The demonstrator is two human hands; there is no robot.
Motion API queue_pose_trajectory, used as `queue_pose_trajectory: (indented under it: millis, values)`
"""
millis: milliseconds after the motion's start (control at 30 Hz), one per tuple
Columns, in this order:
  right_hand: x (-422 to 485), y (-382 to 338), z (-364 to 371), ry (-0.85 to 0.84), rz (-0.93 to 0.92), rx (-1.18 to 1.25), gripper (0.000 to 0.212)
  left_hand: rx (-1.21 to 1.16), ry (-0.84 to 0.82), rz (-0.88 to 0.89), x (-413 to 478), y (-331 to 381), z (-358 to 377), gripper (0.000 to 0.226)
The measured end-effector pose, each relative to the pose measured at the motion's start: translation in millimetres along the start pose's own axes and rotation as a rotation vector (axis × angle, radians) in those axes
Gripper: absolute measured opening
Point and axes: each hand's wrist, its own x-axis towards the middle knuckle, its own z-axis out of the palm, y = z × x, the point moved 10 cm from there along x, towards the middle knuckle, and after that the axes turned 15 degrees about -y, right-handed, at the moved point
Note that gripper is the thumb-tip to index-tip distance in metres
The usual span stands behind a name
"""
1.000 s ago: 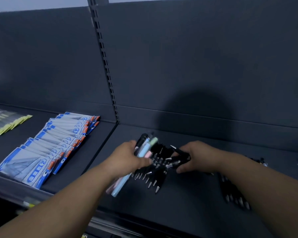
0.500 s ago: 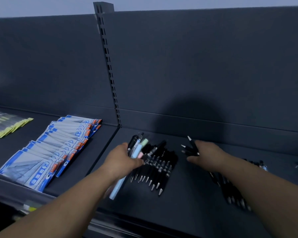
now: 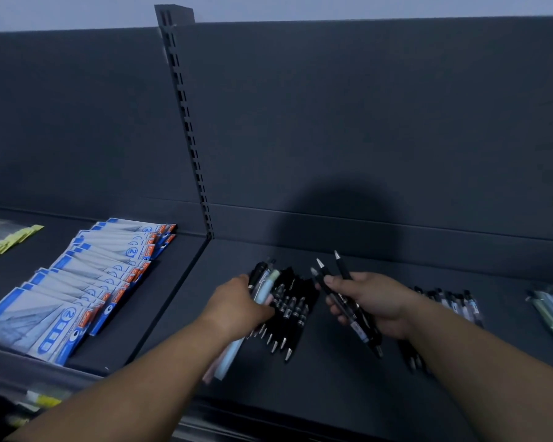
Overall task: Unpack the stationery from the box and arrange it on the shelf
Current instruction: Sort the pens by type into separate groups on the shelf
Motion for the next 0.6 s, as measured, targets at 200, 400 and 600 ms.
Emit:
queue_pose_trajectory:
  millis: [200, 400, 600]
  values:
    - [-2.6, -2.5, 11.6, -0.022, -0.038, 0.058, 0.018, -0.571, -0.014, 0.171, -3.8, 21.4, 0.5, 0.036]
    - [1.4, -1.9, 31.1, -0.097, -0.033, 0.030, 0.020, -0.833, -0.099, 0.186, -1.1, 29.3, 17.0, 0.033]
    - [1.5, -5.4, 28.1, -0.010, -0.059, -0.145, 0.020, -0.871, -0.072, 0.184, -0.7, 21.7, 14.7, 0.029]
